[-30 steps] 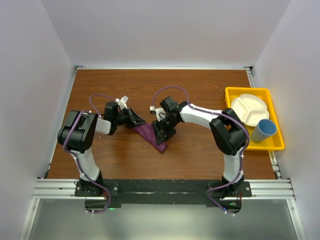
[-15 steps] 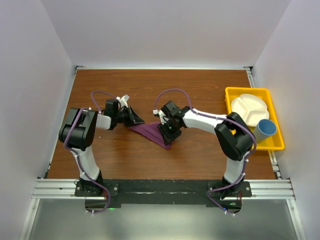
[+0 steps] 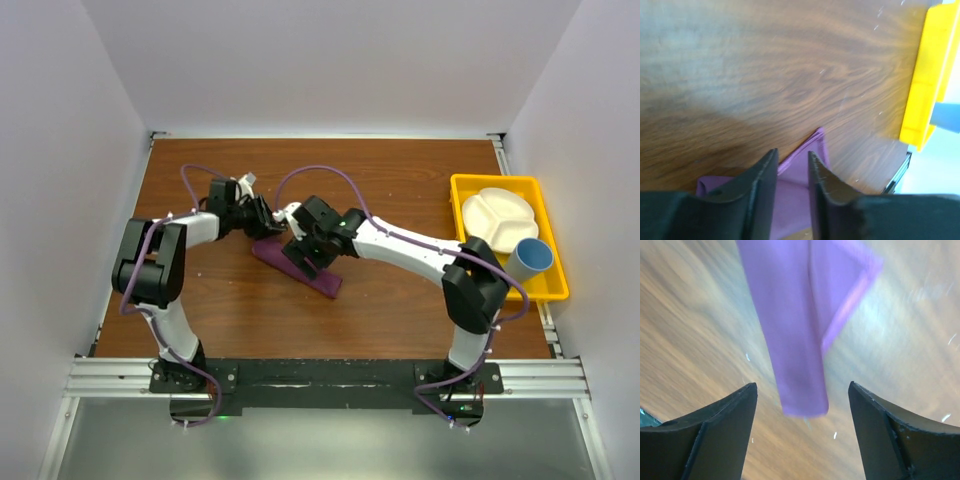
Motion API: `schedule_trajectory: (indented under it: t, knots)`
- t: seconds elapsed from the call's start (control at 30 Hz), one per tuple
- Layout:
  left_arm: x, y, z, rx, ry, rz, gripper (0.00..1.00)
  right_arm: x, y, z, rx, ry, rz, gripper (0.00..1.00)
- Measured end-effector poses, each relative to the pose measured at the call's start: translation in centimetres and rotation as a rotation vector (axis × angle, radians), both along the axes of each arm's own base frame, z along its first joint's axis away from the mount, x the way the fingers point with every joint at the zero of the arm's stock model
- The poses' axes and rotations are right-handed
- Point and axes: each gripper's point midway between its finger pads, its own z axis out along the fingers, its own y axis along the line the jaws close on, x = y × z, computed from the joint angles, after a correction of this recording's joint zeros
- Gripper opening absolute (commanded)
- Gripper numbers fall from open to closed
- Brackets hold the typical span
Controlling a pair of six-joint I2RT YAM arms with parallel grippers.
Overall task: Fold the napkin, place the utensils inside, and roll it up
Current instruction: Roll the napkin with the utensil
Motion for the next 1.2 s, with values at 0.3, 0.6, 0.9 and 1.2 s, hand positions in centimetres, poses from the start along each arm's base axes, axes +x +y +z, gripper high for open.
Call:
schedule_trajectory:
  t: [0.3,0.6,0.9,1.2]
  knots:
    - [1.2,3.0,6.7,0.024,-0.057,0.127,0.43,1.5,4.7,-3.8,-0.104,-0.057,0.079,0.75]
    - [-1.1,7.2,7.1,0.028,-0.026,0.259,0.43,1.8,3.7,-6.4,-0.194,-0.089,0.066,0.59]
    - [-3.0,7.1,5.8,0.03,0.029,0.259,0.43,1.9,4.3,-6.8,-0.156,-0.098,0.04,0.16]
    - [-3.4,6.5,6.7,0.005,0.003,0.211,0.41,1.6,5.2,-6.5,0.098,0.187,0.008,0.0]
